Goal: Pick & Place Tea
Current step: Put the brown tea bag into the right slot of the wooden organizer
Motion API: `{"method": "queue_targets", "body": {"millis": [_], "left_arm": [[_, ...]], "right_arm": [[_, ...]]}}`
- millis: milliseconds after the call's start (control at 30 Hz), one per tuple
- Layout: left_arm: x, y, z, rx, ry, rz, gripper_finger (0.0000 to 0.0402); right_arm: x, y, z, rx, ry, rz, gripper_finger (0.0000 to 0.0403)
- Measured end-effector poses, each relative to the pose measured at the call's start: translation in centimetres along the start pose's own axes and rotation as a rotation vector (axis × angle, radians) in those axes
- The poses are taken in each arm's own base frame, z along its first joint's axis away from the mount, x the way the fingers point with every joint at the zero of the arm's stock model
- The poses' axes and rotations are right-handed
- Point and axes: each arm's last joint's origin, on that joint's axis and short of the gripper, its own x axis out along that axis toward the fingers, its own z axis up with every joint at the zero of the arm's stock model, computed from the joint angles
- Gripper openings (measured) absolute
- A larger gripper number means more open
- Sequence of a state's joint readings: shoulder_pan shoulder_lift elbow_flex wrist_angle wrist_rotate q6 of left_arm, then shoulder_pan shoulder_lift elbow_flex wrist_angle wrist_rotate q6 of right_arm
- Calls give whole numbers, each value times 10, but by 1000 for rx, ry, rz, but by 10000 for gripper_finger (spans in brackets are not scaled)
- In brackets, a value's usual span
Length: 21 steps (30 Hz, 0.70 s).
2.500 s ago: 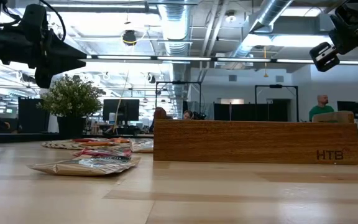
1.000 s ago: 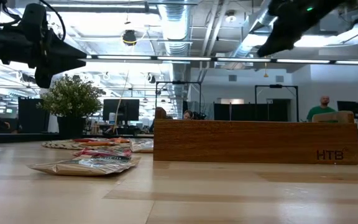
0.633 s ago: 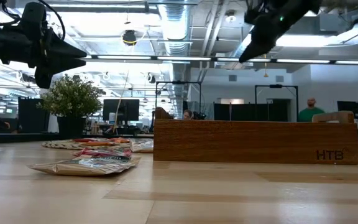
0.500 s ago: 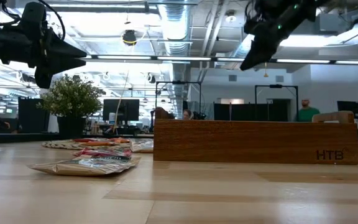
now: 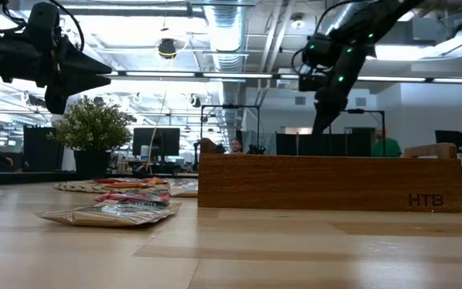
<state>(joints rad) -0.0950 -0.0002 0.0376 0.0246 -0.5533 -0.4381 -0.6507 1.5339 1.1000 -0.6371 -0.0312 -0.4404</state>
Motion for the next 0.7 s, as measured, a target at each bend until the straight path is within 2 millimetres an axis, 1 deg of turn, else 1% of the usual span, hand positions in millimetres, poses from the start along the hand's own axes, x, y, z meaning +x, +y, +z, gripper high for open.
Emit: {"method": "queue_targets", "body": {"millis": [200, 300, 500, 700], "left_arm": [[0, 0, 0, -1, -1, 0, 110], [0, 0, 0, -1, -1, 0, 110], [0, 0, 1, -1, -1, -1, 110], [0, 0, 1, -1, -1, -1, 110]], "right_arm": [[16, -11, 23, -16, 34, 10, 228], [26, -14, 29, -28, 92, 38, 224], [49, -19, 30, -38, 242, 111, 229], [69, -25, 30, -41, 304, 135, 230]]}}
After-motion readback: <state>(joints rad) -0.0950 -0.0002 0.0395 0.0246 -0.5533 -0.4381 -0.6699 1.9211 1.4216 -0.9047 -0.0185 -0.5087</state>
